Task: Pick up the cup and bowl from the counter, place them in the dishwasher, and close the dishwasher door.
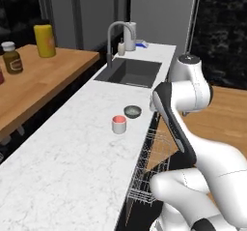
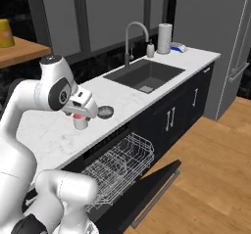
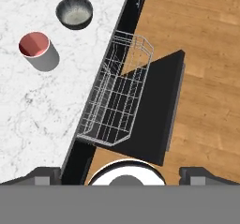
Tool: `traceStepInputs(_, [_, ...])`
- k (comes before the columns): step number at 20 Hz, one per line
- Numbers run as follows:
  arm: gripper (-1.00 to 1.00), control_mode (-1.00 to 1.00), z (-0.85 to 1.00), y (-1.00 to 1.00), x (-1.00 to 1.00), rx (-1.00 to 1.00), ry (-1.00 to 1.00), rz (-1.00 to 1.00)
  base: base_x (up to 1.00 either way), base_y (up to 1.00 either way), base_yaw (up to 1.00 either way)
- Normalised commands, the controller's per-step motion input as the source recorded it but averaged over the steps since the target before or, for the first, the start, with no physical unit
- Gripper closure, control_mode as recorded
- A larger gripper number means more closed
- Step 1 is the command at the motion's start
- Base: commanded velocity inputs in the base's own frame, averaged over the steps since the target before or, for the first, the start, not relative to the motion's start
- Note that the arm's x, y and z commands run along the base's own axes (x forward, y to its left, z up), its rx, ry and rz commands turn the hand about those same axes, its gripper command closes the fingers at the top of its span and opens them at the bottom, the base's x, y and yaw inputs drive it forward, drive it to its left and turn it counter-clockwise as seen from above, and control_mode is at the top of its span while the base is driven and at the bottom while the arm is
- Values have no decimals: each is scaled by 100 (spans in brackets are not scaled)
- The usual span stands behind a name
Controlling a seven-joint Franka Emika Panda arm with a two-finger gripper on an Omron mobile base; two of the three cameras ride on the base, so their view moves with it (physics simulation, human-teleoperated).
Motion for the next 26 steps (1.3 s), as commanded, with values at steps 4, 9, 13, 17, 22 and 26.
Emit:
traceStepInputs(4, [-100,100,0,0,0,0,0,0,48,-1,34])
traceStepInputs(9, [-100,-100,-11,-11,32,2,0,11,12,-3,11])
traceStepInputs(13, [-100,-100,-33,-10,91,4,0,8,0,0,0])
traceStepInputs(17, [-100,-100,-52,-4,96,6,0,1,0,0,0])
traceStepInputs(22, [-100,-100,-42,-13,95,14,-1,1,0,0,0])
traceStepInputs(26, [-100,-100,-11,-9,77,2,3,0,0,0,0])
